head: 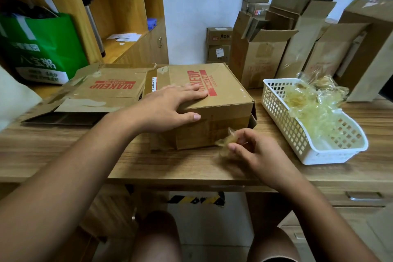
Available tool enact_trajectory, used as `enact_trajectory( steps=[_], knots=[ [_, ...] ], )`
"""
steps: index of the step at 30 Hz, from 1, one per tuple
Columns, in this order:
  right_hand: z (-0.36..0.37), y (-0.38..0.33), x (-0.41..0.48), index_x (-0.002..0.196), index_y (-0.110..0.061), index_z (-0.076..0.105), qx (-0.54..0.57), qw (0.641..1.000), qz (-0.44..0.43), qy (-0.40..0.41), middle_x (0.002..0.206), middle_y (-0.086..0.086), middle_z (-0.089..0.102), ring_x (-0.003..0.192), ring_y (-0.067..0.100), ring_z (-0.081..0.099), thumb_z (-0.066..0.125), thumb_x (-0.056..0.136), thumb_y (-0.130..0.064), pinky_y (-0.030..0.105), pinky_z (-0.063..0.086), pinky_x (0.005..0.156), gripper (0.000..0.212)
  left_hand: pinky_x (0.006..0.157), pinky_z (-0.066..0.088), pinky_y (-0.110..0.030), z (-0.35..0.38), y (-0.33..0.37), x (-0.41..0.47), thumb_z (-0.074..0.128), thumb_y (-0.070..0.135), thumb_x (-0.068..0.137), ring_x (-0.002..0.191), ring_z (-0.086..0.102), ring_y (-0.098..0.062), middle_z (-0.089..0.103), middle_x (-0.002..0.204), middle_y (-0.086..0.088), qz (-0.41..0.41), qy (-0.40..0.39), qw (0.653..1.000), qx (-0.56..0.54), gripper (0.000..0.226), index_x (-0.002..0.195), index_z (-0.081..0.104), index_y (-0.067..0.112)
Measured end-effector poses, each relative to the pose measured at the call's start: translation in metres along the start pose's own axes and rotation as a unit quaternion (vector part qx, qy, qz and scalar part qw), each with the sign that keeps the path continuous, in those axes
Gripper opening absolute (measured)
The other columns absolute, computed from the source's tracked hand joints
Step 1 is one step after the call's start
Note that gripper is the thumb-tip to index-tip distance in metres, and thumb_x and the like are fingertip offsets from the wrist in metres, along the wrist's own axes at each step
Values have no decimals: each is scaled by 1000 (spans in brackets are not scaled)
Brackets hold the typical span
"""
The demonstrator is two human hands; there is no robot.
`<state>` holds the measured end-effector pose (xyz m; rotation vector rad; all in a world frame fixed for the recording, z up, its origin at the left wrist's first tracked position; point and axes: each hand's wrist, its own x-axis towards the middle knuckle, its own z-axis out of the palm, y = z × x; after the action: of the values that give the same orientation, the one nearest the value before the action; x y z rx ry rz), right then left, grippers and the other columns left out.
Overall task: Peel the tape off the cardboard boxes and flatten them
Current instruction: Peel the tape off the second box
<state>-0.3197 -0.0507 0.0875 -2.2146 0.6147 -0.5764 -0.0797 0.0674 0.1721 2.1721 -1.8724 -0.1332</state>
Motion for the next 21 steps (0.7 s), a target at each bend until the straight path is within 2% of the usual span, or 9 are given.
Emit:
enact_trajectory(
  steps=[2,4,9,12,16,18,21],
  knots=[
    [-2,1,-2,107,-34,69,43,999,2,-19,98,-19,73,95,-1,68,61,101,-24,21,52,83,14,116,11,-29,1,0,0,54,57,94,150,15,-7,17,162,25,0,11,1000,19,63,151,25,55],
    [-4,1,-4,110,-39,70,96,995,7,-33,105,-22,74,101,-3,67,58,103,-16,14,48,84,27,122,12,-37,3,0,-2,53,57,94,151,17,-10,18,162,24,3,26,999,37,62,151,26,54],
    [-3,0,-4,109,-33,75,156,987,21,-20,100,-18,77,92,-3,70,62,100,-14,12,50,77,24,123,6,-33,9,10,-8,63,41,92,147,27,-8,36,157,14,134,127,977,111,50,140,48,42],
    [2,-3,-1,113,-37,76,202,978,41,-18,108,-11,77,101,9,72,56,104,-17,25,55,86,29,124,11,-37,10,18,-10,57,58,89,144,33,-10,45,151,9,174,147,969,95,38,120,60,37],
    [7,-6,-1,104,-54,74,219,975,43,-3,106,-13,77,99,3,69,54,103,-9,21,51,85,49,124,12,-37,24,26,-16,54,70,82,142,37,-16,48,148,5,166,126,972,107,48,112,66,34],
    [8,-9,-4,105,-51,74,221,975,27,-2,105,-12,77,96,3,70,55,103,-6,20,52,83,49,123,10,-36,31,29,-20,53,70,80,142,35,-19,44,151,4,151,122,974,115,51,114,66,35],
    [5,-16,-8,112,-33,76,237,971,-11,8,107,-5,77,101,10,72,55,102,-9,21,55,83,34,124,11,-47,34,31,-20,43,77,80,146,29,-18,34,156,6,128,100,979,125,58,121,64,40]
  ],
)
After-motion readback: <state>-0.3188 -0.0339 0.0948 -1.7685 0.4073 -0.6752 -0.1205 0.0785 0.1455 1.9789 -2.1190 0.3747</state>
